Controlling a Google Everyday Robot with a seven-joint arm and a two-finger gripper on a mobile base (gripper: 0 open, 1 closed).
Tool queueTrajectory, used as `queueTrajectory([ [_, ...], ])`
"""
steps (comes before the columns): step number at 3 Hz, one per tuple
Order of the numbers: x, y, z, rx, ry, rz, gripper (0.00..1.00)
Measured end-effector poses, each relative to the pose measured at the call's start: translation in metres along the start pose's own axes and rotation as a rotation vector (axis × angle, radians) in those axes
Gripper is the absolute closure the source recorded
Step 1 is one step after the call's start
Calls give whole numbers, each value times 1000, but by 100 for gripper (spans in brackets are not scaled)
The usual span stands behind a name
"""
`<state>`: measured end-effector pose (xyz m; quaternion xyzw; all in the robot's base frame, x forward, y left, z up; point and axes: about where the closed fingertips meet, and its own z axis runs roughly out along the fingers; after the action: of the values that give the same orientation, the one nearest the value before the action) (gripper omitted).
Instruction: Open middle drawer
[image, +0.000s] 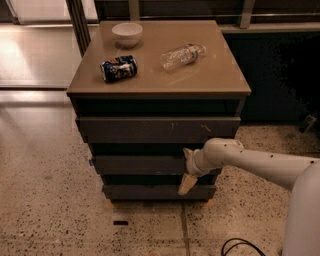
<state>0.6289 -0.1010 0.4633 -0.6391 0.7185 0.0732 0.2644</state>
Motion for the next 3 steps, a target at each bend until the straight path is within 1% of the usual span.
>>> queueTrajectory([
  [1,-2,0,18,-31,-9,-2,0],
  [2,-3,-7,32,-41,-34,-14,0],
  [3,4,-7,57,-121,3,7,0],
])
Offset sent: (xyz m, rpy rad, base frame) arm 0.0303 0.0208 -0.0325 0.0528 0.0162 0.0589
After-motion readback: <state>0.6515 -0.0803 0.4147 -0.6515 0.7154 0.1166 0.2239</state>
